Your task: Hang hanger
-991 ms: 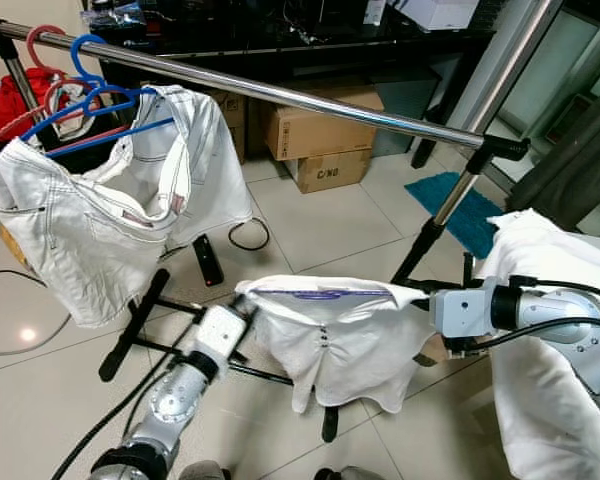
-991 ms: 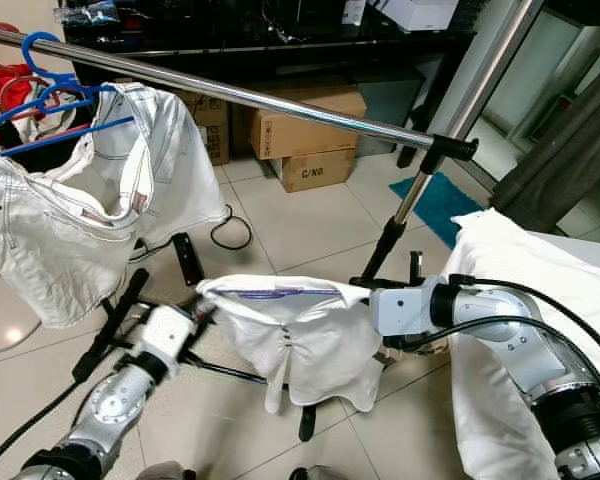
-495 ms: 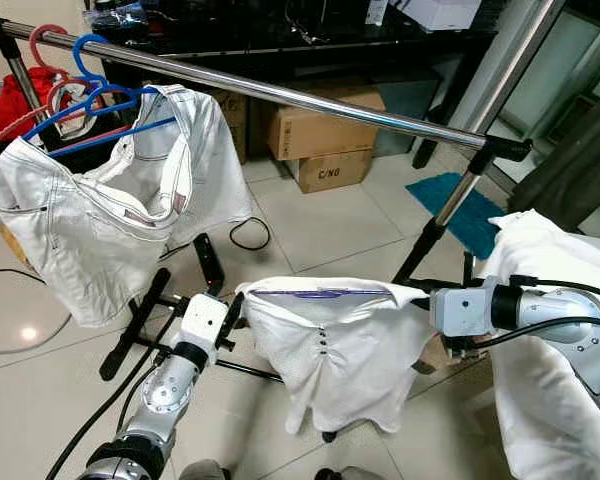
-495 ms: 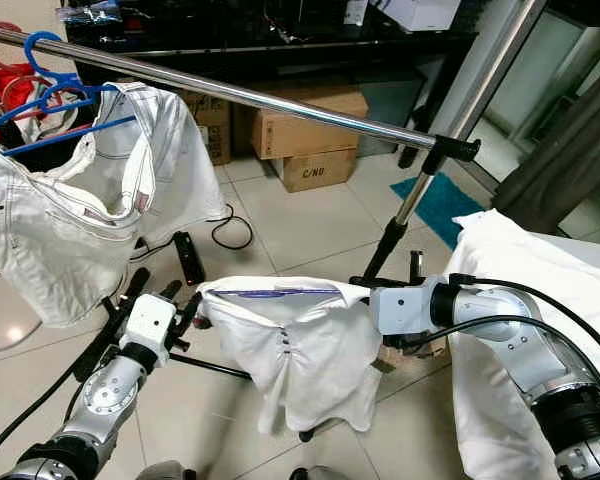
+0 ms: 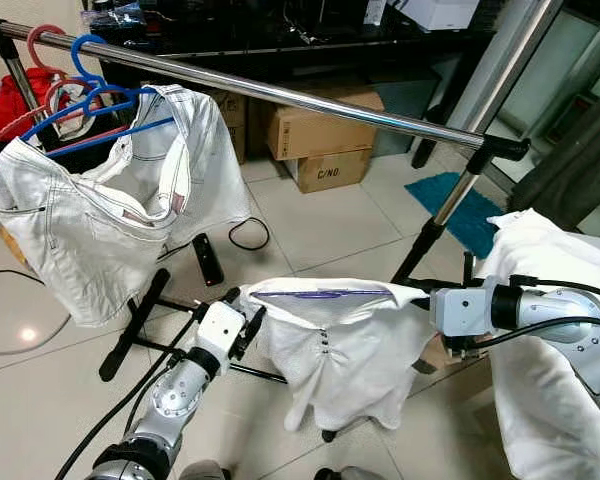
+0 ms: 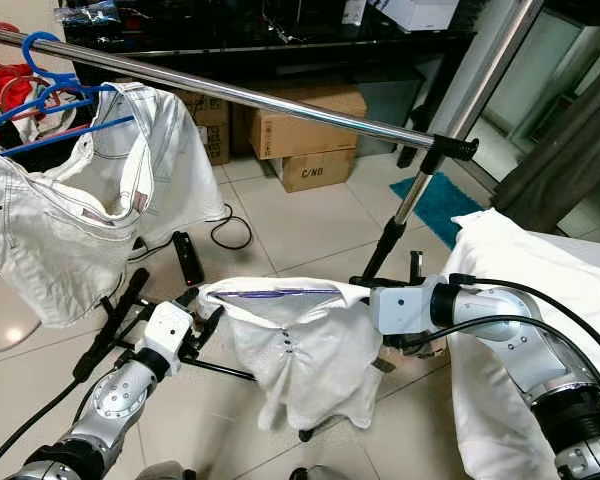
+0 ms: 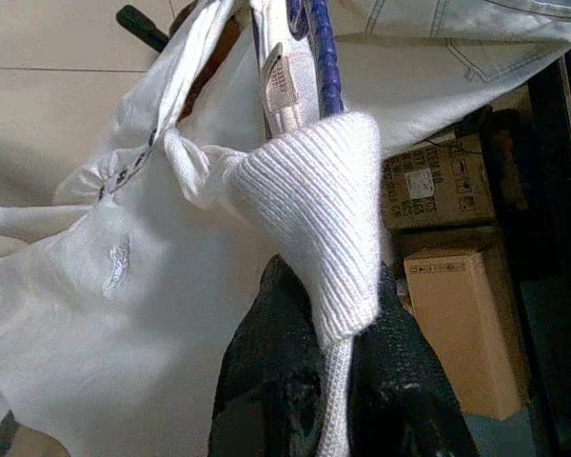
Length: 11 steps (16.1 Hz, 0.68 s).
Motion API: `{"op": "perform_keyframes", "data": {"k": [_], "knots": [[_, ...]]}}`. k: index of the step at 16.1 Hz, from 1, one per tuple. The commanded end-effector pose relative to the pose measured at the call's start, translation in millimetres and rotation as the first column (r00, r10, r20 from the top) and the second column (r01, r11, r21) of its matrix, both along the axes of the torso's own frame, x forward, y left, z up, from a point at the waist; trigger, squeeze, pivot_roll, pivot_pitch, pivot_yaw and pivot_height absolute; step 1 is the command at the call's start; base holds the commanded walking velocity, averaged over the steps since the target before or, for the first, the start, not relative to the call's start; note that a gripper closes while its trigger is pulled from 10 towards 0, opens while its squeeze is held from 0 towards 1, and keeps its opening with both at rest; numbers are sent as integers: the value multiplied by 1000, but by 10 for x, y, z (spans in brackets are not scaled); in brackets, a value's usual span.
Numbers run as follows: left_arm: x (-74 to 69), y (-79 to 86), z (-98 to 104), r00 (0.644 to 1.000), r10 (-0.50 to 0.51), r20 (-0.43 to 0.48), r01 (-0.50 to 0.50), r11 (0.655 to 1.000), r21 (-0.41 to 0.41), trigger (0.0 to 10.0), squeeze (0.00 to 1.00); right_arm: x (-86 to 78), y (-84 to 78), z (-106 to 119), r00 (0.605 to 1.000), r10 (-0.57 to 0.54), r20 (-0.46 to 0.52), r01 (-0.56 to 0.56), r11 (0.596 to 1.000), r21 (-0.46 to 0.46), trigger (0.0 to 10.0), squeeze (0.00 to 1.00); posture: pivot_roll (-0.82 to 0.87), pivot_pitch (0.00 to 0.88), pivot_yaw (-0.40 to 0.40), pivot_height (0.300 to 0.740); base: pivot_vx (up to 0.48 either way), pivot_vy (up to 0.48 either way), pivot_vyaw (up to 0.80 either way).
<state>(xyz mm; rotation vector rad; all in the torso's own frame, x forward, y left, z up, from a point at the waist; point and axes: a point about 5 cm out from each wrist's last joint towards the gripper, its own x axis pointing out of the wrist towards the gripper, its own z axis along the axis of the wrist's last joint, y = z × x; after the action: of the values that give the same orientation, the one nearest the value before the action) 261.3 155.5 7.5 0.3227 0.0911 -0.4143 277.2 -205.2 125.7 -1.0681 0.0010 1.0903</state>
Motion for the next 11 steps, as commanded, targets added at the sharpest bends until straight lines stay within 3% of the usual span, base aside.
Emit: {"op": "perform_keyframes", "data": {"k": [1, 5, 11], "knots": [[-7, -4, -27, 1000, 14, -17, -14, 1000, 3, 10000, 0, 30, -1, 106, 999, -1, 35, 0, 1000, 14, 0, 0, 86, 39, -108, 740, 0, 0, 0], [83, 73, 36, 998, 58, -3, -58, 998, 7, 10000, 0, 42, 38, 123, 999, 9, 42, -10, 1000, 23, 0, 0, 88, 38, -107, 740, 0, 0, 0], [151, 8, 80, 1000, 17, 6, -17, 999, 31, 10000, 0, 17, 64, 118, 999, 12, 44, -13, 999, 39, 0, 0, 76, 34, -98, 740, 0, 0, 0]]}}
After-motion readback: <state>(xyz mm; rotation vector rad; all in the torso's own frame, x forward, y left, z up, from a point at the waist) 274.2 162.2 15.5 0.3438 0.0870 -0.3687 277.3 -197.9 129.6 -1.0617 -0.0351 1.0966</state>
